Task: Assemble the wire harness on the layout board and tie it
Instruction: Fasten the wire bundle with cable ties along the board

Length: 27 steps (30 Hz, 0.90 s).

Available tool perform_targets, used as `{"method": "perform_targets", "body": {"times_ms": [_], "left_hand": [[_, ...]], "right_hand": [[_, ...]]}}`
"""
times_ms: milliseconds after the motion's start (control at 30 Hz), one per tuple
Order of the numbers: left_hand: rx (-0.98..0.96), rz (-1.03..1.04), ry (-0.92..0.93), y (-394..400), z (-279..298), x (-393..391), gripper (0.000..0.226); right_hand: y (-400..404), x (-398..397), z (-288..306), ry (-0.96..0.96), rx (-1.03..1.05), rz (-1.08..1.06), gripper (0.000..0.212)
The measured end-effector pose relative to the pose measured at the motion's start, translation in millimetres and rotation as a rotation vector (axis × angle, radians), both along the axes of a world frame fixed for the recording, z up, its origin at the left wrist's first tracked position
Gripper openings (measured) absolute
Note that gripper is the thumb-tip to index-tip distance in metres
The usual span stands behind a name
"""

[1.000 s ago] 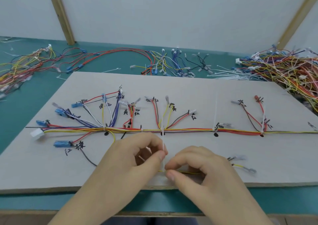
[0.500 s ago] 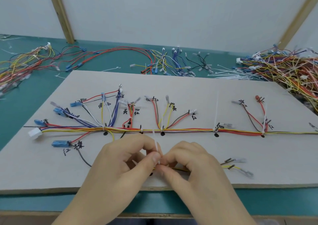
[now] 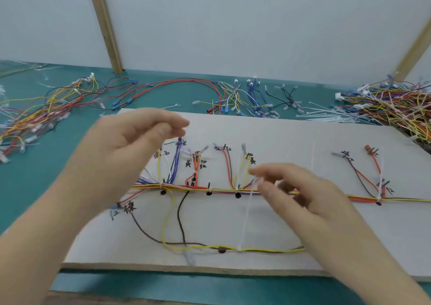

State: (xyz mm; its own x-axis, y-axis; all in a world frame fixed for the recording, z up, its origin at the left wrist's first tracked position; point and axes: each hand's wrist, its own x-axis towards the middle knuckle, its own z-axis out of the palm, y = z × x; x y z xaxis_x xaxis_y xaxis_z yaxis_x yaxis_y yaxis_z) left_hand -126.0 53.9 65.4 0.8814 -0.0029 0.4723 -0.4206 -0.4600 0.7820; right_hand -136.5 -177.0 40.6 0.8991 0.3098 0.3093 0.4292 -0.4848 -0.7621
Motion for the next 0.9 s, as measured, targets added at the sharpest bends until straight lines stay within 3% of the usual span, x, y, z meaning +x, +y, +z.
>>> {"method": "perform_targets", "body": {"times_ms": [67, 133, 267, 333, 433, 600, 667, 800, 900], "left_hand": [[0.069, 0.098, 0.093, 13, 8, 39, 0.024], [0.284, 0.162, 0.254, 18, 5, 79, 0.021], [0.596, 0.07, 0.584, 15, -12, 123, 0.032], [0.702, 0.049, 0.549, 16, -17, 130, 0.022], [0.711, 0.021, 0.468, 19, -22, 129, 0.011], [0.371, -0.055, 0.457, 19, -30, 124, 0.009], [0.451, -0.02, 0.414, 15, -31, 127, 0.007], [0.814, 0.065, 0.392, 2, -29, 134, 0.017], [0.786, 0.094, 0.4, 1, -29, 138, 0.014]], "right_hand": [[5, 24, 18, -0.082, 0.01, -0.039, 0.015], [22, 55, 31, -0.098, -0.093, -0.028, 0.017], [66, 109, 28, 0.044, -0.344, 0.047, 0.031], [82, 122, 19, 0.115, -0.383, 0.054, 0.032], [93, 126, 4, 0.164, -0.472, 0.106, 0.026], [95, 118, -8, 0.079, -0.525, 0.237, 0.016], [98, 116, -10, 0.044, -0.552, 0.224, 0.012], [102, 110, -10, 0.004, -0.585, 0.223, 0.017], [101, 109, -13, 0.027, -0.503, 0.169, 0.011]]}}
